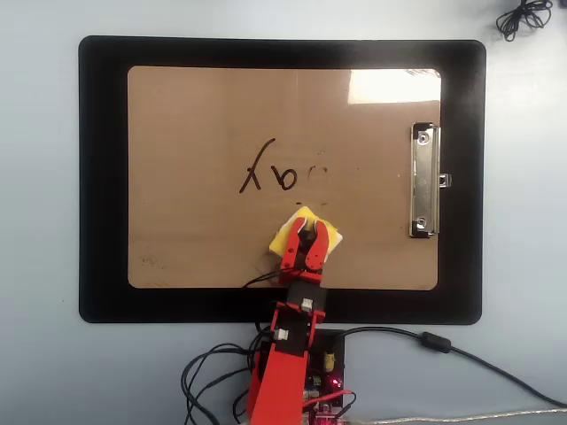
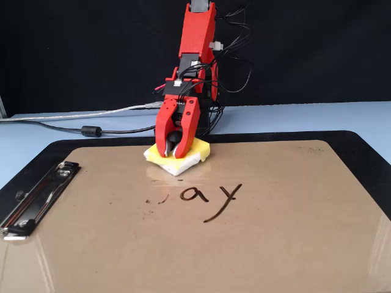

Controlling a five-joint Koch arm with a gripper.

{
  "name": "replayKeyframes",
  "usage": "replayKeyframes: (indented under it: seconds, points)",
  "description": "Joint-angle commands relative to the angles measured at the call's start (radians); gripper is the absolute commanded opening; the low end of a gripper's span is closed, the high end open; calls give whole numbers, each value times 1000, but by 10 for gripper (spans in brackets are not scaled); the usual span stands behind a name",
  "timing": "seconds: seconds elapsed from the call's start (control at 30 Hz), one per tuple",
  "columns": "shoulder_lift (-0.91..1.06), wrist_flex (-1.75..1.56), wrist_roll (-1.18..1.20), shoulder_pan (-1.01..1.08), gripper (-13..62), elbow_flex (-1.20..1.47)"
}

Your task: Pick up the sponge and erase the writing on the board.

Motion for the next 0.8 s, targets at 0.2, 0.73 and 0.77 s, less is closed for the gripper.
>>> replayKeyframes:
  seconds: [0.2,0.73,0.77]
  points:
    - [-598,-40,-17,17,-81,-627]
    - [-284,-232,-17,72,-81,-163]
    - [-368,-238,-17,74,-81,-244]
